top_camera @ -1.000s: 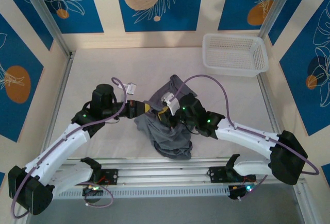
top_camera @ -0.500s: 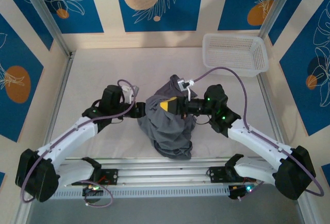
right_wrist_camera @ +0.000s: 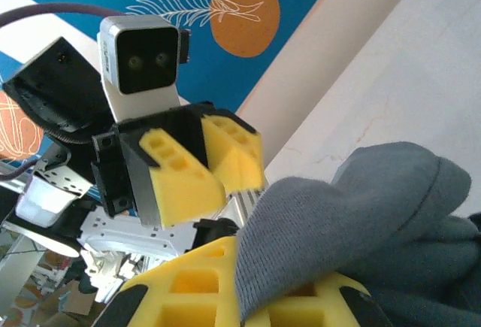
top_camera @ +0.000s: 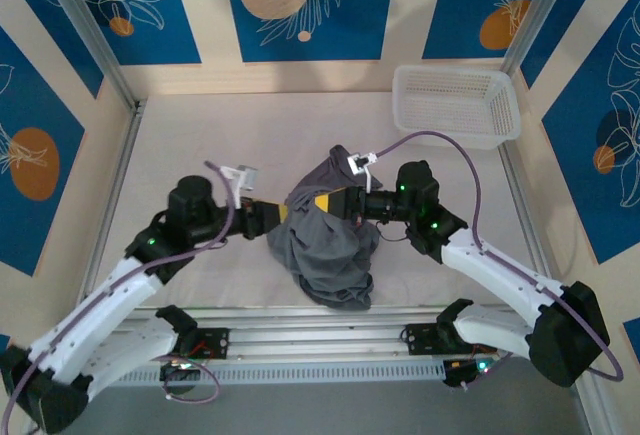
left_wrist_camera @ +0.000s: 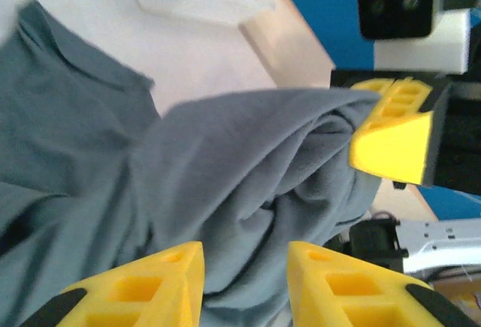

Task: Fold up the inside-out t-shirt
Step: Turn the T-shirt inside out at the center of the table.

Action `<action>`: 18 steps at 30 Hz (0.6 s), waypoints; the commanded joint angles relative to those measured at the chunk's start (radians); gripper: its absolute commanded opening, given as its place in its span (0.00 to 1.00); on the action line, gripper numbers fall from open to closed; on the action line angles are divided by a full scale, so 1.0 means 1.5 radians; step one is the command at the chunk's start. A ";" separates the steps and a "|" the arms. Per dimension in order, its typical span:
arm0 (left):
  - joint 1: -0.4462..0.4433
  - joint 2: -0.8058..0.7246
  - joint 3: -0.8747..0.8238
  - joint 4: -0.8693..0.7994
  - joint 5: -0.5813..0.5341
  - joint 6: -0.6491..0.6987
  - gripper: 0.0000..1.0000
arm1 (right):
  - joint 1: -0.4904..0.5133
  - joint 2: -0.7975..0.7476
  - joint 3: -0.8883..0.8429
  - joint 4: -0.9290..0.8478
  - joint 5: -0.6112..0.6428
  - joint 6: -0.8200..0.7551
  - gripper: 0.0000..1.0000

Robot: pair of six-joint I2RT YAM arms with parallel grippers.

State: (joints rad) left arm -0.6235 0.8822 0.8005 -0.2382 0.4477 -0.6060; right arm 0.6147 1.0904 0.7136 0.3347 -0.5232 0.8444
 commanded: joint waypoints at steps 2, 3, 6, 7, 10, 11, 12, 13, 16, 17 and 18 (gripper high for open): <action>-0.047 0.079 0.050 0.022 -0.014 -0.025 0.49 | 0.005 0.003 0.026 -0.020 0.009 0.012 0.00; -0.048 0.096 0.052 0.022 -0.029 -0.035 0.56 | 0.008 0.003 0.027 -0.022 0.010 0.013 0.00; -0.047 0.131 0.043 0.054 -0.053 -0.052 0.63 | 0.016 0.006 0.031 -0.028 0.011 0.012 0.00; -0.047 0.138 0.042 0.056 -0.065 -0.059 0.57 | 0.018 0.006 0.032 -0.029 0.009 0.011 0.00; -0.046 0.143 0.033 0.073 -0.078 -0.076 0.34 | 0.020 0.003 0.027 -0.037 0.006 0.012 0.00; -0.045 0.141 0.032 0.076 -0.079 -0.079 0.26 | 0.019 0.003 0.025 -0.038 0.003 0.012 0.00; -0.045 0.139 0.031 0.079 -0.077 -0.079 0.19 | 0.018 0.003 0.021 -0.037 -0.001 0.012 0.00; -0.044 0.135 0.031 0.081 -0.072 -0.080 0.12 | 0.016 0.003 0.014 -0.035 -0.002 0.014 0.00; -0.039 0.116 0.033 0.096 -0.032 -0.082 0.00 | -0.012 -0.004 -0.027 -0.012 -0.006 0.022 0.00; -0.037 0.106 0.033 0.102 -0.023 -0.080 0.00 | -0.030 -0.007 -0.049 -0.007 -0.004 0.016 0.00; -0.036 0.093 0.032 0.111 -0.014 -0.073 0.00 | -0.055 -0.009 -0.080 -0.005 0.002 0.008 0.00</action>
State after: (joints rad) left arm -0.6868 1.0760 0.8387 -0.1402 0.3775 -0.7212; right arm 0.5896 1.0882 0.6720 0.3183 -0.5209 0.8608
